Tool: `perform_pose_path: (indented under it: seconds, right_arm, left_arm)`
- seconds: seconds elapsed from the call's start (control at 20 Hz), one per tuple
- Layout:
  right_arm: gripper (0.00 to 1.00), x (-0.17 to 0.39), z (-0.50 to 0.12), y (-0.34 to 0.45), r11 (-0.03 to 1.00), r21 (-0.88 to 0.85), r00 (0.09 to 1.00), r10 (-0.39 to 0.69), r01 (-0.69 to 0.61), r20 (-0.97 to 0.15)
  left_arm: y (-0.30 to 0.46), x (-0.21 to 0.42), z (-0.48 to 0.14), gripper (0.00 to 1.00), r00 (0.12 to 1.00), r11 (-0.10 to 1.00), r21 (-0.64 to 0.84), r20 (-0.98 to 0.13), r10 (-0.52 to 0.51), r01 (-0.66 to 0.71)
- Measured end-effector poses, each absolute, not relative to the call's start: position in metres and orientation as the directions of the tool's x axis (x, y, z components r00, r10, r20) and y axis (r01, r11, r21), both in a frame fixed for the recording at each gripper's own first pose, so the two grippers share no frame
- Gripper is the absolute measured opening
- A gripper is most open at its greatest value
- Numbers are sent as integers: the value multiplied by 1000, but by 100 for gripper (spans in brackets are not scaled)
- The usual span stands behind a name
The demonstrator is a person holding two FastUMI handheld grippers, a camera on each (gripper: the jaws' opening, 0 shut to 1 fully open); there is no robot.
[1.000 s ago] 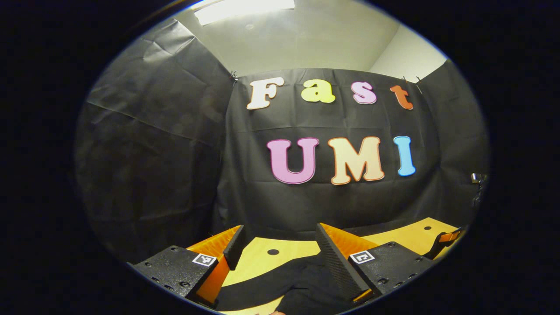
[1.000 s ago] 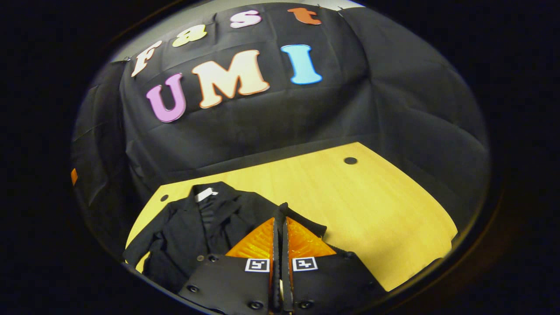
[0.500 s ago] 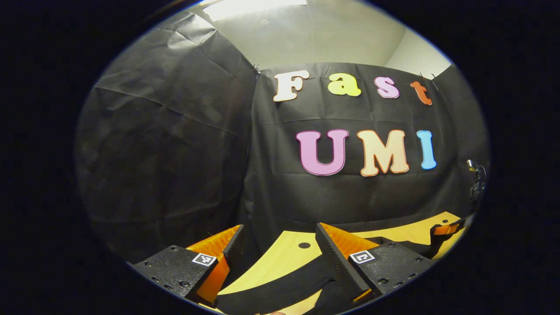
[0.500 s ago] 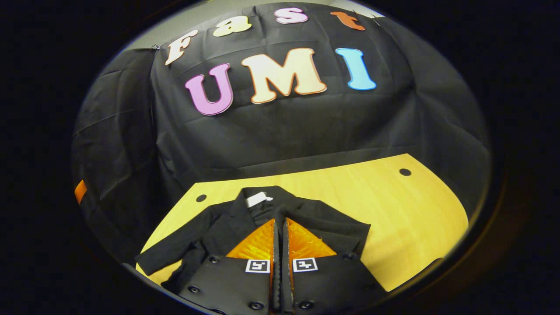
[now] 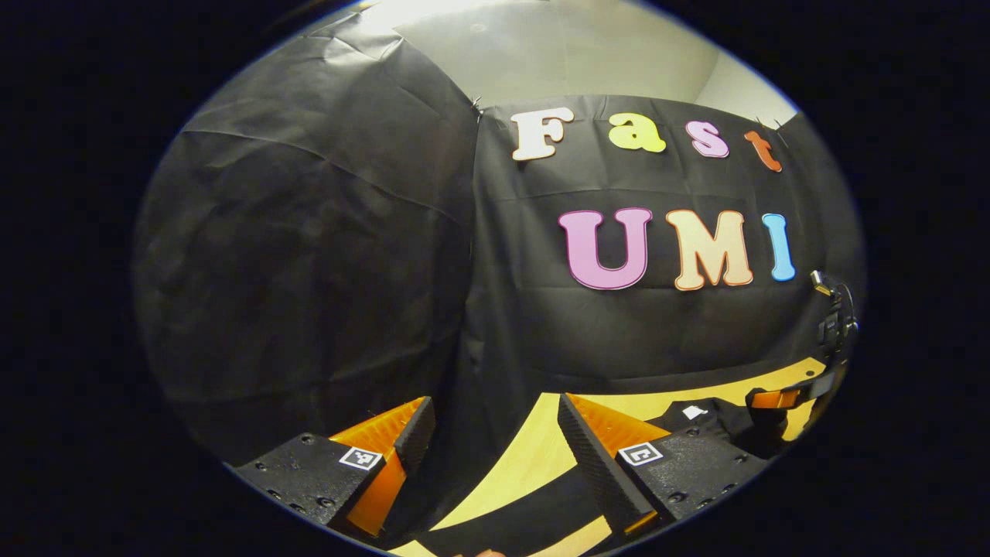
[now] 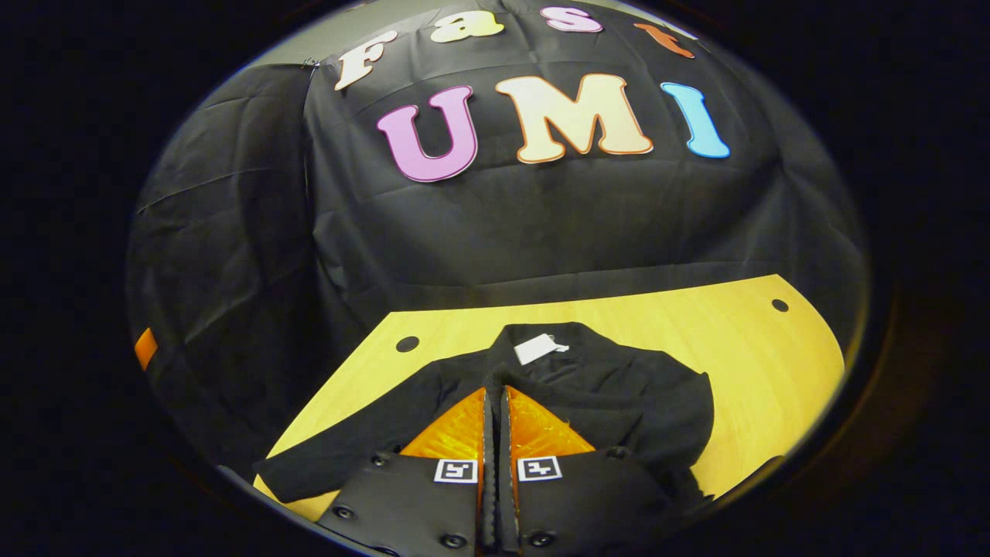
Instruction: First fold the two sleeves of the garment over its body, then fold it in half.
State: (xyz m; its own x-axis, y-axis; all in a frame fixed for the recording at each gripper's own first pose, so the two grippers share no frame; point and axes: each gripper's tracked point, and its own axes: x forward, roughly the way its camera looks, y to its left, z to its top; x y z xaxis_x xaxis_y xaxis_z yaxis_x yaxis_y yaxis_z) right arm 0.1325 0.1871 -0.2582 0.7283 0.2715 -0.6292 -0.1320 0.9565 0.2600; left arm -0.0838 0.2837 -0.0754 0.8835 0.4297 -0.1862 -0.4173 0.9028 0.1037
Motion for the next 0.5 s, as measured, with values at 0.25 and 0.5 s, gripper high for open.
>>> perform_pose_path:
  seconds: [0.25, 0.5]
  right_arm:
    - [5, 145, -275, 226, 955, 248, 703, 287, -161, -650]
    - [5, 154, -281, 254, 944, 288, 683, 319, -164, -657]
  left_arm:
    - [308, -93, -93, 100, 861, 889, 91, -221, 458, -450]
    - [322, -105, -121, 95, 830, 874, 56, -289, 477, -483]
